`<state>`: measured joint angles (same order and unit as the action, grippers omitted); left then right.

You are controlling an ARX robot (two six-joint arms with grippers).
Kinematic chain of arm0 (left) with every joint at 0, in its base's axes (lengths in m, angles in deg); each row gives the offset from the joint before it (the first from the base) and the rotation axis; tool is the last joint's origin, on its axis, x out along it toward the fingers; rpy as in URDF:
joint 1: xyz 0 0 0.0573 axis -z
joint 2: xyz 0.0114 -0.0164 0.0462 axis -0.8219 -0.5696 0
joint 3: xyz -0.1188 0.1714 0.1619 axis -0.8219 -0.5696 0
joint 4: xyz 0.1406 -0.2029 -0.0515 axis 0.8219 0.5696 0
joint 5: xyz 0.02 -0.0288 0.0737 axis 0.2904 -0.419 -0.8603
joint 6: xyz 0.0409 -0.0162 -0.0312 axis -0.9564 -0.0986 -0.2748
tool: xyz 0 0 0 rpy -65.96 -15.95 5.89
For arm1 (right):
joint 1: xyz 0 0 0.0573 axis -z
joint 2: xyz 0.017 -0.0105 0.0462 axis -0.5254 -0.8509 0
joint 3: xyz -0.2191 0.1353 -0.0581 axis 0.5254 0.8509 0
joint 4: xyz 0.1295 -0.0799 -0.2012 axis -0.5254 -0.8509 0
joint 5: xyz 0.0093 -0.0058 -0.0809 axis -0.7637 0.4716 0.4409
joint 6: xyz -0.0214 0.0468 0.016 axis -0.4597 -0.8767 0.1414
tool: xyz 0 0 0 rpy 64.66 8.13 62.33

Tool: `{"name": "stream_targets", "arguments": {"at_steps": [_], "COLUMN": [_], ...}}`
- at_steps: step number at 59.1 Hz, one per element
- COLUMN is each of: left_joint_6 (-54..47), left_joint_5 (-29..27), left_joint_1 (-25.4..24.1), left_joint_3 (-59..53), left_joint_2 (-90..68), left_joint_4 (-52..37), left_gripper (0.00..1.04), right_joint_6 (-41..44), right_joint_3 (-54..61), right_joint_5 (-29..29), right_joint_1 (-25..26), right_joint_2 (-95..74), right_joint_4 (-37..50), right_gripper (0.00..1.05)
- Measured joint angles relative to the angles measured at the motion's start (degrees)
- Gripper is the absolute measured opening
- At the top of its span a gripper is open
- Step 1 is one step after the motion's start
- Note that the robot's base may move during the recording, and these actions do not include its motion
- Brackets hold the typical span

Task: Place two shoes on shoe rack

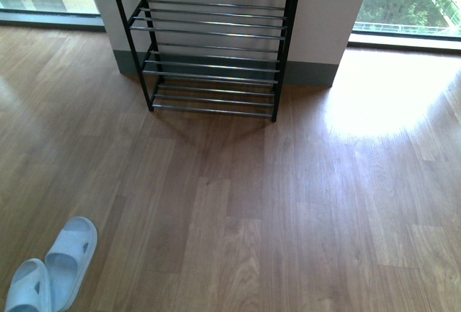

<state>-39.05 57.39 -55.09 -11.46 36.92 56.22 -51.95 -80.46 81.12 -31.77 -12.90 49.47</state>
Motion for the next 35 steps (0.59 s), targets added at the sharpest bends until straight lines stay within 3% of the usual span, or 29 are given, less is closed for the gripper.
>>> {"name": "stream_targets", "arguments": {"at_steps": [35], "left_joint_6": [-0.02], "left_joint_5": [-0.04], "left_joint_1": [0.0], "left_joint_3": [0.0], "left_joint_2": [0.0], "left_joint_4": [0.0], "left_gripper": [0.95], "right_joint_6": [0.02], "right_joint_3": [-0.02], "right_joint_5": [-0.02], "right_joint_1": [0.0], "right_joint_2": [-0.02], "right_joint_4": [-0.02], "right_gripper": [0.96]}}
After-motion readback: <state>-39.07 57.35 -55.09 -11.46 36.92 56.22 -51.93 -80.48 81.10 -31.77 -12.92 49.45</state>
